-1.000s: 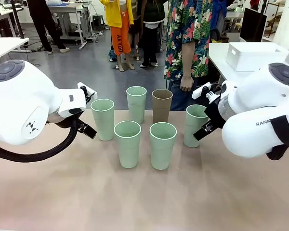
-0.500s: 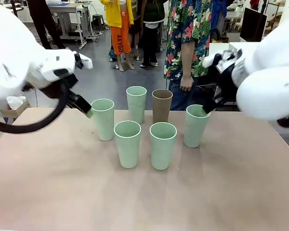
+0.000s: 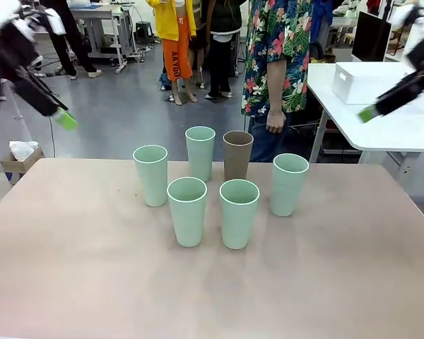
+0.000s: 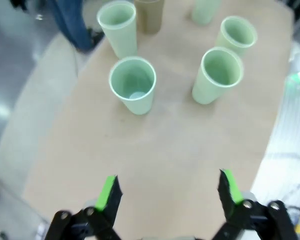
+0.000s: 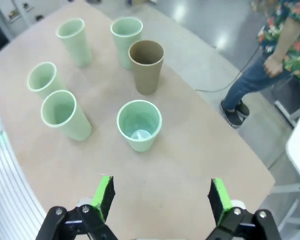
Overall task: Stack the cups and store them in the basket.
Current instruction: Pick up two Reusable plastic cups , one in each hand.
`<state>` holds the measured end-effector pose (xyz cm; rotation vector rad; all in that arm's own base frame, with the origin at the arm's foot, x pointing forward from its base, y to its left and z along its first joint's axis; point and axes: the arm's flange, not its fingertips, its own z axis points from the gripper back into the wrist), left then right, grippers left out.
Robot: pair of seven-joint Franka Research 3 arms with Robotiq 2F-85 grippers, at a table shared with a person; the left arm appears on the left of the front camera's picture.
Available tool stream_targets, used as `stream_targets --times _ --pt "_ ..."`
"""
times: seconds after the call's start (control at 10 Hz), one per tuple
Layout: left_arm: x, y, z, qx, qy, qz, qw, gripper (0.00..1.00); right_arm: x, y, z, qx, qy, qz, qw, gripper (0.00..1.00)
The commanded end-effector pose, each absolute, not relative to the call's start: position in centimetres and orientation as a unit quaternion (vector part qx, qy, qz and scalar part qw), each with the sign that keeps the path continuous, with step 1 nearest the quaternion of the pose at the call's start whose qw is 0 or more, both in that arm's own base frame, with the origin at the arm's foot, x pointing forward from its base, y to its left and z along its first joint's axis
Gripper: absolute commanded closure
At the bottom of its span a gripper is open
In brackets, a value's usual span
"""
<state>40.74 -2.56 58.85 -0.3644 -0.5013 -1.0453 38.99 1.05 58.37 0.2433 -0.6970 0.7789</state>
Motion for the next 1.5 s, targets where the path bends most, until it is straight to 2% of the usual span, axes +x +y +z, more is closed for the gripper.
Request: stream_targets --times 0.0,0.2,0.4,0.8,1.2,1.3,1.4 --pt "43.2 1.7 58.2 -0.233 -0.25 -0.518 0.784 0.0 41.2 -3.8 57.6 0.16 -0.337 0.422 0.826 0.0" --pt "43.6 5.6 57.7 -0.26 -0.281 -0.538 0.751 0.0 41.4 -8.4 55.7 0.213 -0.363 0.445 0.79 0.0" --pt "44.0 7.4 56.8 -0.282 -0.305 -0.552 0.723 0.0 40.6 -10.7 54.1 0.23 -0.383 0.435 0.782 0.0" --pt "44.2 9.0 55.9 -0.313 -0.322 -0.541 0.711 0.0 39.2 -12.5 53.0 0.252 -0.413 0.419 0.769 0.0" --pt "44.3 7.5 55.4 -0.314 -0.295 -0.532 0.729 0.0 39.0 -12.5 52.7 0.252 -0.401 0.4 0.784 0.0" --pt "44.1 7.2 55.5 -0.299 -0.312 -0.522 0.735 0.0 38.8 -12.8 53.0 0.252 -0.399 0.401 0.785 0.0" --pt "44.1 7.9 55.5 -0.311 -0.302 -0.538 0.723 0.0 38.8 -12.8 53.0 0.252 -0.399 0.401 0.785 0.0"
